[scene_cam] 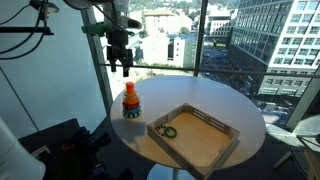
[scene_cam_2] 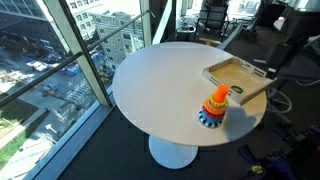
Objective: Remove the green ring from the orange rod and put it in the crate
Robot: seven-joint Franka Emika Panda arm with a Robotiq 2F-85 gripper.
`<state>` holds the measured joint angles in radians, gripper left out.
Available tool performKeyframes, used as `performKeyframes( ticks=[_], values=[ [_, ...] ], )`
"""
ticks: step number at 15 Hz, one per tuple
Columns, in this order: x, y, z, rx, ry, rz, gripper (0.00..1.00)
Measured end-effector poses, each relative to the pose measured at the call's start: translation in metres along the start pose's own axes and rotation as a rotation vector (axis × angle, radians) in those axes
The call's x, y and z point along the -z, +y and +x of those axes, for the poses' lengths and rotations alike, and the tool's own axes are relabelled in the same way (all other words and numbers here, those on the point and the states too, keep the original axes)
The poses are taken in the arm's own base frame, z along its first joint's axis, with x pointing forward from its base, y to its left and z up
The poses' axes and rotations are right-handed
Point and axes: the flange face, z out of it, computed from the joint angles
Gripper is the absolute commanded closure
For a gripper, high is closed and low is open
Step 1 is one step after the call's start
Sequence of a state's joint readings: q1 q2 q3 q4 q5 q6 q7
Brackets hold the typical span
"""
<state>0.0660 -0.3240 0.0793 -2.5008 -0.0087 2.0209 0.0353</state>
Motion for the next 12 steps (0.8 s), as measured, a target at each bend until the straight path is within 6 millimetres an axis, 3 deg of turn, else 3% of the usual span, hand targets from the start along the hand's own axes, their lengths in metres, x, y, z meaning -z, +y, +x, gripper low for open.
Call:
performKeyframes(
  ticks=[12],
  values=[
    [0.0052,-0.0070,0.0072,0.016,0.077,0.001,0.00]
  ],
)
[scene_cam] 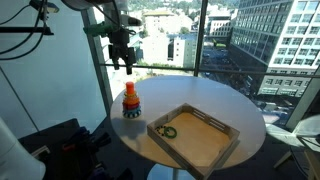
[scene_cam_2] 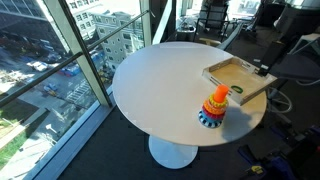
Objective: Remove the green ring from the orange rod and put it in the crate
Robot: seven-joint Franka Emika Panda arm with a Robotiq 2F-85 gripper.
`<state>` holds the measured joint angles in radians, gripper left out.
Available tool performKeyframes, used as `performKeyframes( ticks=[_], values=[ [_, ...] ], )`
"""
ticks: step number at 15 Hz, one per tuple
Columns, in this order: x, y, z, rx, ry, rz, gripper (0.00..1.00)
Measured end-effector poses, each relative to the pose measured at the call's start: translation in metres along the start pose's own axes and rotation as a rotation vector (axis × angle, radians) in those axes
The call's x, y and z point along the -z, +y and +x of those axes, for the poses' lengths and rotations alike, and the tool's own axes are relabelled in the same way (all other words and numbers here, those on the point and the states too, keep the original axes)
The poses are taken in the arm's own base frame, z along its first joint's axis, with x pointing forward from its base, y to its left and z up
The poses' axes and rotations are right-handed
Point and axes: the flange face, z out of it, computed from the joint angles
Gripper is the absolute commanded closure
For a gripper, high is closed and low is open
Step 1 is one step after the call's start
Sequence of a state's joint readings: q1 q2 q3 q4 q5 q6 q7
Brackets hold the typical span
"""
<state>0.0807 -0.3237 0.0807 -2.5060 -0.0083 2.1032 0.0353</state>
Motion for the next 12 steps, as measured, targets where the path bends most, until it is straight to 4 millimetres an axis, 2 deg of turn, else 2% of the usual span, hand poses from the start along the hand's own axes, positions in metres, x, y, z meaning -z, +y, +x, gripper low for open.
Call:
performKeyframes(
  ticks=[5,12],
  values=[
    [-0.010,-0.002,0.004,0.002,0.012,0.001,0.00],
    [-0.048,-0.027,0.010,0.031,0.031,0.005,0.00]
  ],
)
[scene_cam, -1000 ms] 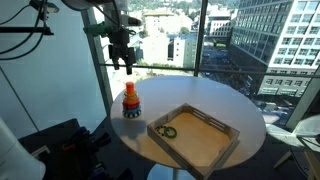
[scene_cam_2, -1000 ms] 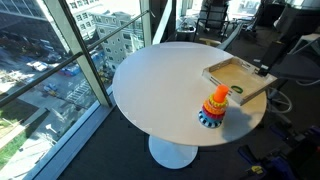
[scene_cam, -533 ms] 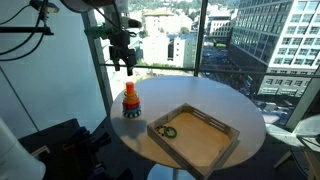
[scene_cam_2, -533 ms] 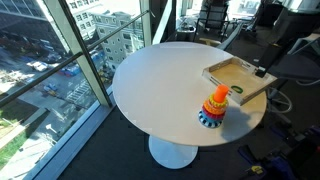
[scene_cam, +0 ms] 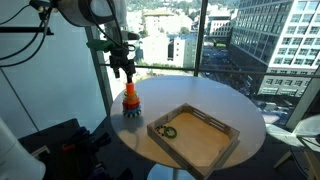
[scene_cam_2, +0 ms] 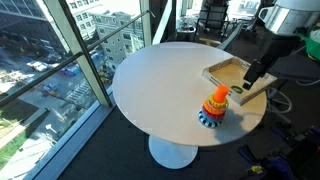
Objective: Remove the green ring from the orange rod and put it in the crate
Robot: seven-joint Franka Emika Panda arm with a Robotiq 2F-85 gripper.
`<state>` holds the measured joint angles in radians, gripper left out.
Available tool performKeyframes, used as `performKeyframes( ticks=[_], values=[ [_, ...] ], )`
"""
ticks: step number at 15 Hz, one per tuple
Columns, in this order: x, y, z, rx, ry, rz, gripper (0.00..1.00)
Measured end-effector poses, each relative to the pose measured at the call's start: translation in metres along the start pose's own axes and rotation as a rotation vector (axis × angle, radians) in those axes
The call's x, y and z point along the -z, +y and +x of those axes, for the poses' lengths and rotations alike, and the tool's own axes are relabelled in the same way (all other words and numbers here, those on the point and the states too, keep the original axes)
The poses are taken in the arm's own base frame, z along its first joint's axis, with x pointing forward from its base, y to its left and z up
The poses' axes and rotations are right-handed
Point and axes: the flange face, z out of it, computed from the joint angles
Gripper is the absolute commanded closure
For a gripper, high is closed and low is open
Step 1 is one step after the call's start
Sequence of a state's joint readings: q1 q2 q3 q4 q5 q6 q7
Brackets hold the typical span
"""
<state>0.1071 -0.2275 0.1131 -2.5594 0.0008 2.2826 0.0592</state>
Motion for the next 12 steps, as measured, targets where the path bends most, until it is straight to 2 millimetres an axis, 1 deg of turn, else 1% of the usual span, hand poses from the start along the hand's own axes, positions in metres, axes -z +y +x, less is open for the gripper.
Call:
performKeyframes(
  ticks=[4,9,12],
  values=[
    [-0.012,-0.007,-0.006,-0.005,0.004,0.015,0.00],
    [-0.033,-0.008,-0.018,-0.031,0.027,0.038,0.00],
    [-0.044,-0.009,-0.020,-0.043,0.051,0.050,0.00]
  ],
)
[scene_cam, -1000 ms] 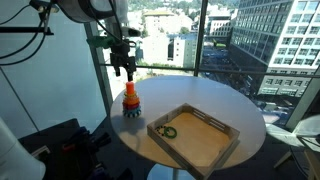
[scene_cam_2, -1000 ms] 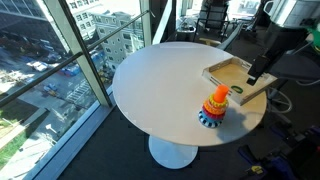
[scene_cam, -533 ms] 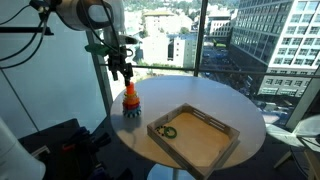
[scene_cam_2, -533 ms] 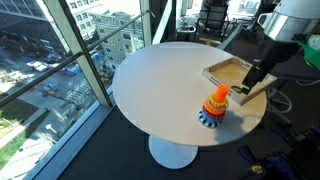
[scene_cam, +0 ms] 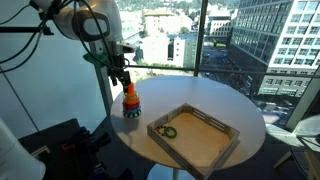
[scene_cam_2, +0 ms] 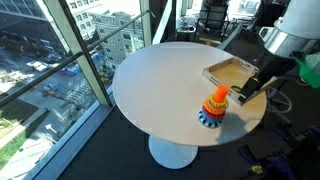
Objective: Remove the green ring from the orange rod and put it in the crate
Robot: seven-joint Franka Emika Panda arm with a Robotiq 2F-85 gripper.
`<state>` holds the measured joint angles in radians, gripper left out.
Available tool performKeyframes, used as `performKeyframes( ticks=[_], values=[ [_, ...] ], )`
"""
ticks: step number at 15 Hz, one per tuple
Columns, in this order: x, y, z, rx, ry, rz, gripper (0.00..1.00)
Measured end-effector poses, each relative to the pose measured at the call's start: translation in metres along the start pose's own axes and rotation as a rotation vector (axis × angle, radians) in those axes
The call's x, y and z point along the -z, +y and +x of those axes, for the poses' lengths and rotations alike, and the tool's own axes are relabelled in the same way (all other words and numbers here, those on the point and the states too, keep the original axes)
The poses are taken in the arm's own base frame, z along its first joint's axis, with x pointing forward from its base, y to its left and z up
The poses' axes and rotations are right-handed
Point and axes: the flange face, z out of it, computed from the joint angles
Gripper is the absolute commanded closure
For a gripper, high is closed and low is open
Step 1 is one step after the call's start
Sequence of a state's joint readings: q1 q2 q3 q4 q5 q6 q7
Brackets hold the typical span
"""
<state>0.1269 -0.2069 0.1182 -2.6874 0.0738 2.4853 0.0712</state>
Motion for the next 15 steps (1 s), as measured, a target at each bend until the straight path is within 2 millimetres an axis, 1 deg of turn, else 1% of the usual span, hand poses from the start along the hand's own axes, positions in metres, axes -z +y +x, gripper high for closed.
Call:
performKeyframes(
  ticks=[7,15],
  values=[
    [-0.022,-0.003,0.002,0.002,0.009,0.004,0.00],
    [-0.024,-0.003,0.002,0.003,0.007,0.004,0.00]
  ],
)
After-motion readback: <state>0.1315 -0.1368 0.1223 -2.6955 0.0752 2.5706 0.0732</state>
